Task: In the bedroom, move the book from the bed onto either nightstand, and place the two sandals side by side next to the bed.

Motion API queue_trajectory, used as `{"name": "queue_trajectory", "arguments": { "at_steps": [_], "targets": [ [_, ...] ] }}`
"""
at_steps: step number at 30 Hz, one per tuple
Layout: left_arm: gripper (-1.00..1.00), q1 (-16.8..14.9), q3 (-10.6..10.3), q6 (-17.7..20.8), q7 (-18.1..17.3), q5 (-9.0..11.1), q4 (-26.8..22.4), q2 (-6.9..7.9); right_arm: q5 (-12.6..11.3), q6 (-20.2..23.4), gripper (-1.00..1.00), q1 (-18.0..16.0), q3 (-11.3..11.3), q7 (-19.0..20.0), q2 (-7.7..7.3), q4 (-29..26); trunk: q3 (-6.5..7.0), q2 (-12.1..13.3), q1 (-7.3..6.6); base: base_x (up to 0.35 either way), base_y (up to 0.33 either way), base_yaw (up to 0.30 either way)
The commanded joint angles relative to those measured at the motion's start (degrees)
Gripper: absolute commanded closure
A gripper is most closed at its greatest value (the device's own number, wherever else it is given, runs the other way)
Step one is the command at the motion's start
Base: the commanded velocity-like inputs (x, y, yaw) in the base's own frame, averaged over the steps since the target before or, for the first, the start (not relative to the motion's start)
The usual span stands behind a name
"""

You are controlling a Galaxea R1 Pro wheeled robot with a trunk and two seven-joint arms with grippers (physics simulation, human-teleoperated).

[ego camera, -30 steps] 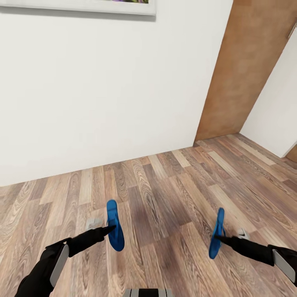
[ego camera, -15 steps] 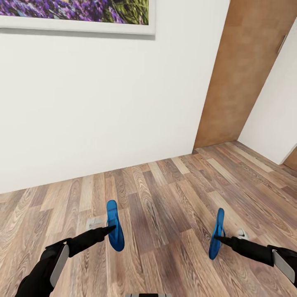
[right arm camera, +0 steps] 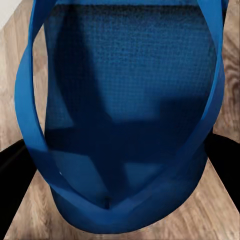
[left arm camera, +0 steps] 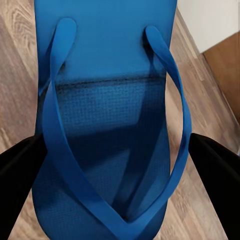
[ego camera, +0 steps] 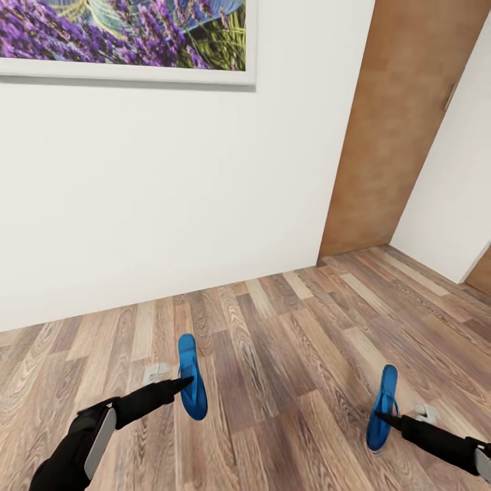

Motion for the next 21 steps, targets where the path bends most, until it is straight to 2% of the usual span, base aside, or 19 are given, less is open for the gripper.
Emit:
{"name": "queue_trajectory", "arguments": {
  "at_steps": [1, 2, 3, 5, 7, 8, 9, 11, 12, 13, 14, 16, 18, 21],
  "targets": [
    [1.00, 0.0, 0.1, 0.4, -0.1, 0.3, 0.0, 0.00, -0.4, 1.2, 1.00, -0.1, 0.5, -0.5, -0.04, -1.8, 0.18, 0.0, -0.03, 0.000, 0.000, 0.000],
    [1.00, 0.0, 0.1, 0.4, -0.1, 0.3, 0.0, 0.00, -0.3, 1.6, 1.00, -0.2, 0.5, -2.2, -0.04, -3.9, 0.40, 0.0, -0.06, 0.000, 0.000, 0.000],
    [1.00, 0.0, 0.0, 0.4, -0.1, 0.3, 0.0, 0.00, -0.2, 1.8, 1.00, -0.3, 0.5, -5.7, -0.03, -6.2, 0.62, 0.0, -0.09, 0.000, 0.000, 0.000],
    [1.00, 0.0, 0.0, 0.4, -0.1, 0.3, 0.0, 0.00, -0.1, 2.1, 1.00, -0.3, 0.5, -15.7, -0.04, -10.3, 1.06, 0.1, -0.14, 0.000, 0.000, 0.000],
    [1.00, 0.0, 0.0, 0.4, -0.1, 0.3, 0.0, 0.00, -0.1, 2.3, 1.00, -0.3, 0.6, -21.7, -0.04, -12.5, 1.50, 0.1, -0.19, 0.000, 0.000, 0.000],
    [1.00, 0.0, 0.0, 0.4, -0.1, 0.3, 0.0, 0.00, -0.1, 2.4, 1.00, -0.3, 0.6, -23.7, -0.04, -13.5, 1.73, 0.1, -0.21, 0.000, 0.000, 0.000],
    [1.00, 0.1, 0.0, 0.4, -0.1, 0.3, 0.0, 0.00, -0.1, 2.4, 1.00, -0.3, 0.6, -24.1, -0.05, -14.5, 1.95, 0.1, -0.24, 0.000, 0.000, 0.000],
    [1.00, 0.0, 0.0, 0.4, -0.1, 0.3, 0.0, 0.00, -0.1, 3.1, 1.00, -0.3, 0.6, -19.6, -0.05, -15.9, 2.39, 0.1, -0.29, 0.000, 0.000, 0.000],
    [1.00, 0.0, 0.0, 0.4, -0.1, 0.3, 0.0, 0.00, -0.1, 4.3, 1.00, -0.4, 0.6, -15.7, -0.05, -16.2, 2.61, 0.1, -0.32, 0.000, 0.000, 0.000],
    [1.00, 0.0, 0.0, 0.4, -0.1, 0.3, 0.0, 0.00, -0.1, 6.0, 1.00, -0.4, 0.6, -11.1, -0.05, -16.5, 2.83, 0.2, -0.34, 0.000, 0.000, 0.000],
    [1.00, 0.0, 0.0, 0.4, -0.1, 0.3, 0.0, 0.00, 0.0, 8.7, 1.00, -0.4, 0.7, -3.4, -0.05, -16.9, 3.06, 0.2, -0.37, 0.000, 0.000, 0.000],
    [1.00, 0.1, 0.0, 0.4, -0.1, 0.3, 0.1, 0.00, 0.0, 10.8, 1.00, -0.4, 0.9, 4.9, -0.04, -17.1, 3.50, 0.2, -0.42, 0.000, 0.000, 0.000],
    [1.00, 0.1, 0.0, 0.4, -0.1, 0.3, 0.8, 0.00, 0.0, 11.6, 1.00, -0.4, 1.1, 9.3, 0.00, -16.9, 3.94, 0.2, -0.47, 0.000, 0.000, 0.000],
    [1.00, 0.1, 0.0, 0.4, 0.0, 0.2, 2.7, 0.02, 0.0, 11.4, 1.00, -0.3, 1.3, 13.2, 0.03, -16.7, 4.61, 0.3, -0.55, 0.000, 0.000, 0.000]
  ]
}}
